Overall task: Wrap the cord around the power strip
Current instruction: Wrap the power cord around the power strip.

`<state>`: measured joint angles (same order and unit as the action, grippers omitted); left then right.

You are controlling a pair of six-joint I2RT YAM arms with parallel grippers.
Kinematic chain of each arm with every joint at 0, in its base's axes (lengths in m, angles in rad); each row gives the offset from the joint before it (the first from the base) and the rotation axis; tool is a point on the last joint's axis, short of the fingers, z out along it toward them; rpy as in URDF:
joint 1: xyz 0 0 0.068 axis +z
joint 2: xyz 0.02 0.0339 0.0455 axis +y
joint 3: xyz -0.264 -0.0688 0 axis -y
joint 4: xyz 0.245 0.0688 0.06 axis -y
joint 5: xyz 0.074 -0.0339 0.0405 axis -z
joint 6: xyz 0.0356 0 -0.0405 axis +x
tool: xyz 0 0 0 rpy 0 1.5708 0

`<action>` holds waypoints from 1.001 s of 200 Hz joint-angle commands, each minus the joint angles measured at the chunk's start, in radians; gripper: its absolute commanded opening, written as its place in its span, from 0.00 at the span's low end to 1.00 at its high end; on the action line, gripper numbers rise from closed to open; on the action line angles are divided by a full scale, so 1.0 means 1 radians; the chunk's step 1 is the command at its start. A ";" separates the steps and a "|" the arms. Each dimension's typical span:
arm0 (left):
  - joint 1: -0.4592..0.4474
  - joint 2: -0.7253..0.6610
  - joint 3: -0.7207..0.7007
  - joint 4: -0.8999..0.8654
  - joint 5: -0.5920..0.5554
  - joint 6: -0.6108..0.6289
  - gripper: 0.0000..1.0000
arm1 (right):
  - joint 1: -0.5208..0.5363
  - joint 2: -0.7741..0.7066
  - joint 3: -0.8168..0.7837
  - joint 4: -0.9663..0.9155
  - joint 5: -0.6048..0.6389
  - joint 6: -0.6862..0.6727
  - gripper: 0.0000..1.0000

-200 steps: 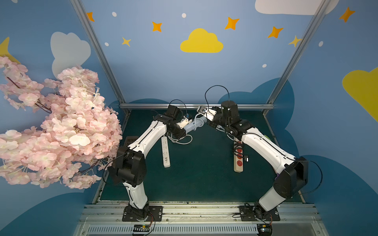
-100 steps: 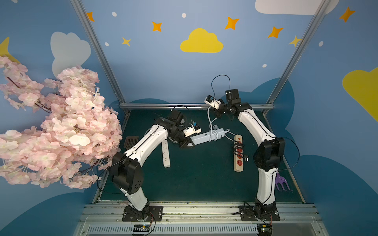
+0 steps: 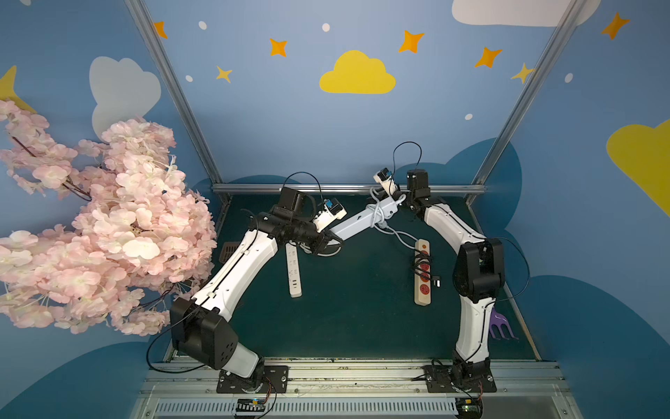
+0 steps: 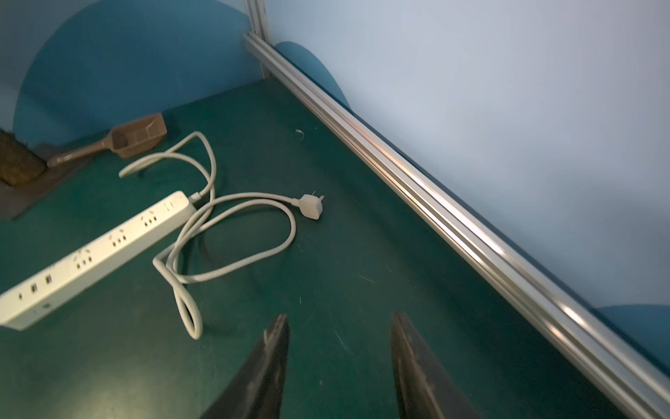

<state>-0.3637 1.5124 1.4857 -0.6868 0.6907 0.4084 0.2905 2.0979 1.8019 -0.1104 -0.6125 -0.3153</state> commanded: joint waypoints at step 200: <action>0.297 0.021 0.154 0.372 -0.144 -0.542 0.03 | 0.119 0.053 -0.218 0.111 0.173 -0.046 0.03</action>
<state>-0.1410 1.5082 1.5902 -0.4179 0.6170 -0.0788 0.3649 2.1952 1.6215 0.0914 -0.4797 -0.2520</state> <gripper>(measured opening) 0.289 0.099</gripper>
